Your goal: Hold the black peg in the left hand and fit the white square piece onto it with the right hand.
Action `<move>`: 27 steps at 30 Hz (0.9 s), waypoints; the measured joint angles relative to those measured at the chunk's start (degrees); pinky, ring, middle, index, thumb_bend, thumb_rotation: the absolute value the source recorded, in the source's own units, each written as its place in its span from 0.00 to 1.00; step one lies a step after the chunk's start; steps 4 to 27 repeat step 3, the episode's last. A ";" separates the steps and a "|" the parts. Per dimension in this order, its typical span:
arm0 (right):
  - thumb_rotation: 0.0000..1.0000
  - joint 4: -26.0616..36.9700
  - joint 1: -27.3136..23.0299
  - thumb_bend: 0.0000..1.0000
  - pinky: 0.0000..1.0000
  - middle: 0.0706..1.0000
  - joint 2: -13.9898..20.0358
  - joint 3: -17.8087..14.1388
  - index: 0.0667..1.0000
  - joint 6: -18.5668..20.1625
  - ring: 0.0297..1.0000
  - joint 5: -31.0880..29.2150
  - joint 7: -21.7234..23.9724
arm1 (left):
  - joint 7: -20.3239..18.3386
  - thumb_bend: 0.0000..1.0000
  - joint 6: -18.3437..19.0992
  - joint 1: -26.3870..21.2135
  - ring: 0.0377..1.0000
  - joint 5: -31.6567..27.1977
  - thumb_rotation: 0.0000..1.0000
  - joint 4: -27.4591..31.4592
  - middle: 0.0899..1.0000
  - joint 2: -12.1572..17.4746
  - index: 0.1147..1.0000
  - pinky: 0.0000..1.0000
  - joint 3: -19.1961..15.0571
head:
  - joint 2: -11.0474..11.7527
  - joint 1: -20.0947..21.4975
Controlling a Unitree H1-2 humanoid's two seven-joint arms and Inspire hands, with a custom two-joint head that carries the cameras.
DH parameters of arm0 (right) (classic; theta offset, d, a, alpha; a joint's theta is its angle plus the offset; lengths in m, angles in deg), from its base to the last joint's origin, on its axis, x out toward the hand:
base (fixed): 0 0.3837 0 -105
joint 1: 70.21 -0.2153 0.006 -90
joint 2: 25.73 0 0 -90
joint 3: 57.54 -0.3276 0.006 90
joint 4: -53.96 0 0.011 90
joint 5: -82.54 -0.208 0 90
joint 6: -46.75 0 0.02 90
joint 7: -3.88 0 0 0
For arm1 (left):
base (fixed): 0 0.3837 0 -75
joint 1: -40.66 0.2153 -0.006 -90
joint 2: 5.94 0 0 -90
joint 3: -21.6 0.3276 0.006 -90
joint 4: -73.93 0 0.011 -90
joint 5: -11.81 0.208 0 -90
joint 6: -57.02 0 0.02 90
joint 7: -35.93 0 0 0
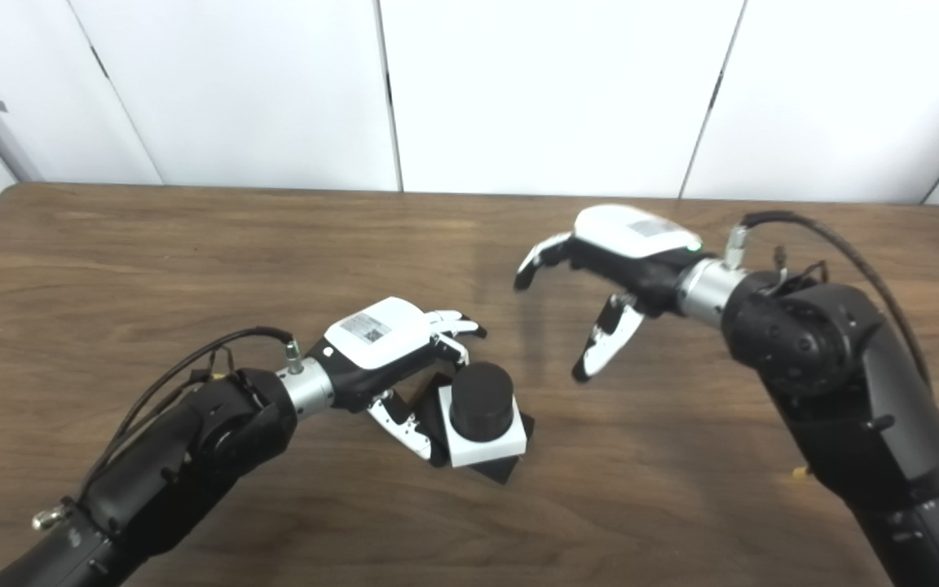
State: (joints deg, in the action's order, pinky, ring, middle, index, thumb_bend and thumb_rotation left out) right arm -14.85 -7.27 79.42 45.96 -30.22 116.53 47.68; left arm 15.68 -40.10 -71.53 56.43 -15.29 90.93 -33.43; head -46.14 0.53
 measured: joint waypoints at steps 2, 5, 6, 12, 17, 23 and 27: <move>0.00 -1.00 0.75 0.73 0.65 0.78 -0.58 -1.55 0.68 0.10 0.77 -0.50 -2.46 | -0.07 0.52 0.04 0.00 0.92 0.01 0.07 0.06 0.91 0.00 0.43 0.78 -0.02 | 0.09 0.00; 0.00 -1.13 1.46 0.73 0.64 0.78 -1.21 -2.56 0.68 0.24 0.77 -0.87 -3.93 | -0.07 0.52 0.04 0.02 0.92 0.04 0.08 0.09 0.91 0.00 0.43 0.78 -0.01 | 0.09 0.09; 0.00 -1.13 1.46 0.73 0.64 0.78 -1.21 -2.56 0.68 0.24 0.77 -0.87 -3.93 | -0.07 0.52 0.04 0.02 0.92 0.04 0.08 0.09 0.91 0.00 0.43 0.78 -0.01 | 0.09 0.09; 0.00 -1.13 1.46 0.73 0.64 0.78 -1.21 -2.56 0.68 0.24 0.77 -0.87 -3.93 | -0.07 0.52 0.04 0.02 0.92 0.04 0.08 0.09 0.91 0.00 0.43 0.78 -0.01 | 0.09 0.09; 0.00 -1.13 1.46 0.73 0.64 0.78 -1.21 -2.56 0.68 0.24 0.77 -0.87 -3.93 | -0.07 0.52 0.04 0.02 0.92 0.04 0.08 0.09 0.91 0.00 0.43 0.78 -0.01 | 0.09 0.09; 0.00 -1.13 1.46 0.73 0.64 0.78 -1.21 -2.56 0.68 0.24 0.77 -0.87 -3.93 | -0.07 0.52 0.04 0.02 0.92 0.04 0.08 0.09 0.91 0.00 0.43 0.78 -0.01 | 0.09 0.09; 0.00 -1.13 1.46 0.73 0.64 0.78 -1.21 -2.56 0.68 0.24 0.77 -0.87 -3.93 | -0.07 0.52 0.04 0.02 0.92 0.04 0.08 0.09 0.91 0.00 0.43 0.78 -0.01 | 0.09 0.09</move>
